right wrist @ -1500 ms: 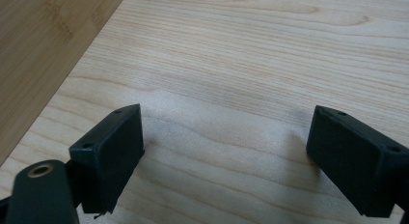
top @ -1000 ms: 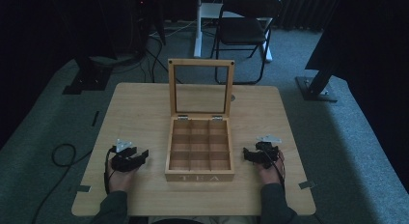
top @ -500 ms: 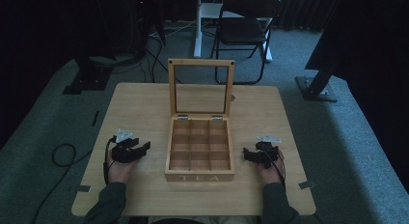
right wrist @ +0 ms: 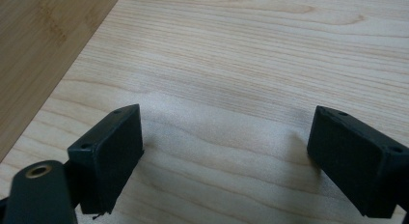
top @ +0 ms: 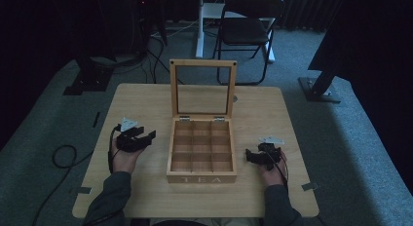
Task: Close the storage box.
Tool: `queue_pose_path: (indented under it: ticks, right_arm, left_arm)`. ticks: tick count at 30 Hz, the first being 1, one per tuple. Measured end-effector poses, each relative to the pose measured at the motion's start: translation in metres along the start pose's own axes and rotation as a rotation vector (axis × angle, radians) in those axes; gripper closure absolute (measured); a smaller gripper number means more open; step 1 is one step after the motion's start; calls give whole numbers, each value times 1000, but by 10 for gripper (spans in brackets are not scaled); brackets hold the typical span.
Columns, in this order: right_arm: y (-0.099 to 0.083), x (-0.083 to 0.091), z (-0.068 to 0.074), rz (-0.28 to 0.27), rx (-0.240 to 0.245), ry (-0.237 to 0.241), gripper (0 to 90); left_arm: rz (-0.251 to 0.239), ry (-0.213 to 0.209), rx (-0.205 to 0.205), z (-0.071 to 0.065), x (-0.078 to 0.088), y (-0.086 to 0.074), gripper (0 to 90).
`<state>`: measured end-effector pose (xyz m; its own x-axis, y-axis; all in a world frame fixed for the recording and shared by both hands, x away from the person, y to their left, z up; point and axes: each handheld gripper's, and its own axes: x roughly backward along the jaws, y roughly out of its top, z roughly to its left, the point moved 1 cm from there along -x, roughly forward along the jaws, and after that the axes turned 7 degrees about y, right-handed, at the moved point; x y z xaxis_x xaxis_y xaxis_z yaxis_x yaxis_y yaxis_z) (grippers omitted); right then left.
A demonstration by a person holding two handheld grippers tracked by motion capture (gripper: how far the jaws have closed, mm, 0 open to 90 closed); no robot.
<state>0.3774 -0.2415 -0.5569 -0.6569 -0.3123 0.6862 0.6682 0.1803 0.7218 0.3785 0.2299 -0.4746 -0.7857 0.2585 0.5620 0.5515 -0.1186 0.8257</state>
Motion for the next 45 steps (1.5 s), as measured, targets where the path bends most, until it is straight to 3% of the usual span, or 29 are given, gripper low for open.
queue_pose_path:
  ticks: [10,25,45]
  right_arm:
    - [0,0,0,1,1,2,122]
    - [0,0,1,1,-2,-2,122]
    - [0,0,2,0,1,1,122]
  left_arm:
    - [-36,-7,-15,-4,-4,34,425]
    - [-58,-22,-69,-19,-18,63,419]
    - [-76,-6,-32,-12,-33,91,411]
